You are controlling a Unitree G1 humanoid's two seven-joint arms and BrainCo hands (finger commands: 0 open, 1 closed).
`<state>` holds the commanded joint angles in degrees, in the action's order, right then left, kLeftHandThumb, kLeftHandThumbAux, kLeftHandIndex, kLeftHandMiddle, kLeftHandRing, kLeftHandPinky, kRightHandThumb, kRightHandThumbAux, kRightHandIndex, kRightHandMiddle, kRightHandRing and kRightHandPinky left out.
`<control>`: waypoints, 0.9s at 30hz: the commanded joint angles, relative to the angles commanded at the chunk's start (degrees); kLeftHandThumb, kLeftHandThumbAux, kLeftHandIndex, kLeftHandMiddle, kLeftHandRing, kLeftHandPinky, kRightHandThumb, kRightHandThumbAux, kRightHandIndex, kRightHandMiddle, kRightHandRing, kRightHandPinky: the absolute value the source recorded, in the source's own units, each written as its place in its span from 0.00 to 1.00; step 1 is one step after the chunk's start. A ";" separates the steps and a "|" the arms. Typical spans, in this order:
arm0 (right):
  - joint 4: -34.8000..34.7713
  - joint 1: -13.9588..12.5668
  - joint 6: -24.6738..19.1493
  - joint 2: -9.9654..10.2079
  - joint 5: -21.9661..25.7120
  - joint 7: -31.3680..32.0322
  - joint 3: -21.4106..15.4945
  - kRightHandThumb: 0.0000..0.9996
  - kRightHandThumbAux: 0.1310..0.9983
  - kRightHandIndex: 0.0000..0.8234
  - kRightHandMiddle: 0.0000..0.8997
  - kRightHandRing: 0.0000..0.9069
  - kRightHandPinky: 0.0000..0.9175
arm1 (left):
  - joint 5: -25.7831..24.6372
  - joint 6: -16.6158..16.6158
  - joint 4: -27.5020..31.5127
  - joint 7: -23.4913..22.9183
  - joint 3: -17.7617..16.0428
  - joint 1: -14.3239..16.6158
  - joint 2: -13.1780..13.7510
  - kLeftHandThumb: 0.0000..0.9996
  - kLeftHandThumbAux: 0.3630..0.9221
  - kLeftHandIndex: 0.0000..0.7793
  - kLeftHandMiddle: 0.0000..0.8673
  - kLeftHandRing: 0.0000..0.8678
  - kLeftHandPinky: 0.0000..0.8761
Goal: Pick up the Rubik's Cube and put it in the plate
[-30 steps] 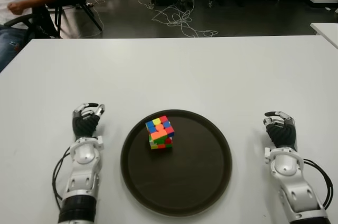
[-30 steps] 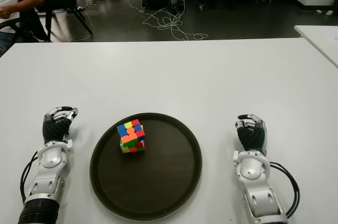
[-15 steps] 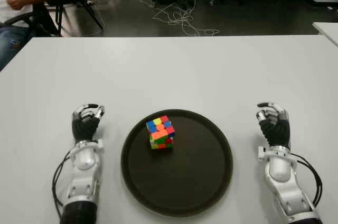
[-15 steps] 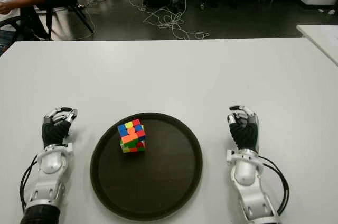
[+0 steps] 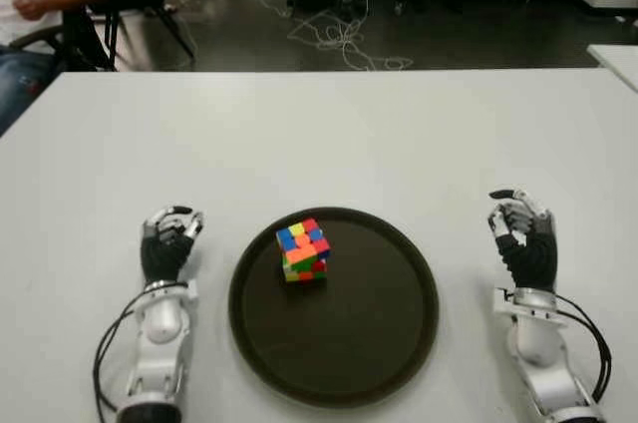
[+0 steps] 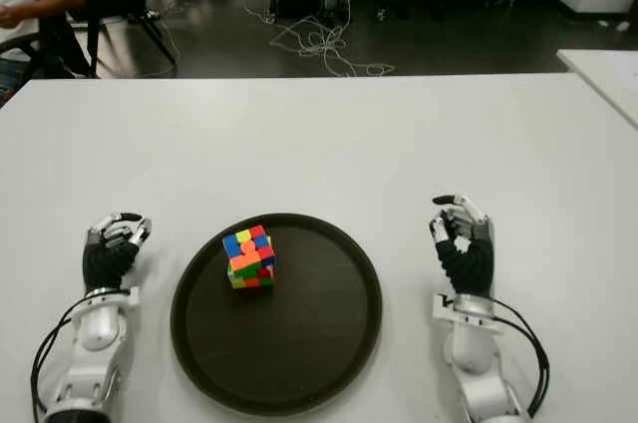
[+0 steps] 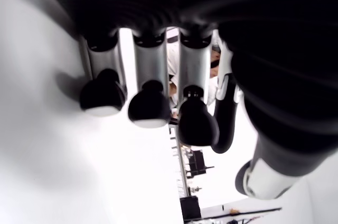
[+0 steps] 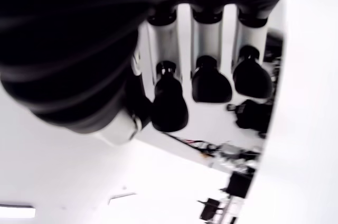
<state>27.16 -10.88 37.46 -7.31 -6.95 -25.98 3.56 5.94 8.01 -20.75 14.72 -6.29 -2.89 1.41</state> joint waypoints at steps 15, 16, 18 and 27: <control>1.61 0.00 1.65 0.87 1.44 3.05 -1.35 0.68 0.69 0.53 0.91 0.91 0.89 | 0.91 -1.25 3.81 -2.94 1.73 -2.30 1.91 0.71 0.62 0.57 0.93 0.95 0.93; 1.62 0.01 1.63 0.93 1.55 3.16 -1.41 0.68 0.69 0.53 0.91 0.91 0.89 | 0.91 -1.34 3.82 -2.97 1.71 -2.30 1.89 0.71 0.62 0.57 0.93 0.95 0.93; 1.54 0.05 1.21 1.26 2.06 3.44 -1.57 0.68 0.69 0.53 0.91 0.91 0.89 | 0.98 -1.55 3.67 -2.57 1.53 -2.23 1.70 0.71 0.62 0.57 0.93 0.95 0.93; 1.20 -0.07 -0.03 1.21 2.32 4.30 -1.64 0.68 0.69 0.53 0.91 0.91 0.89 | 1.03 -1.04 3.08 -2.23 1.11 -2.03 1.51 0.71 0.62 0.57 0.92 0.94 0.92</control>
<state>28.35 -10.95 37.43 -6.10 -4.63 -21.68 1.92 6.97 6.97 -17.67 12.49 -5.18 -4.92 2.92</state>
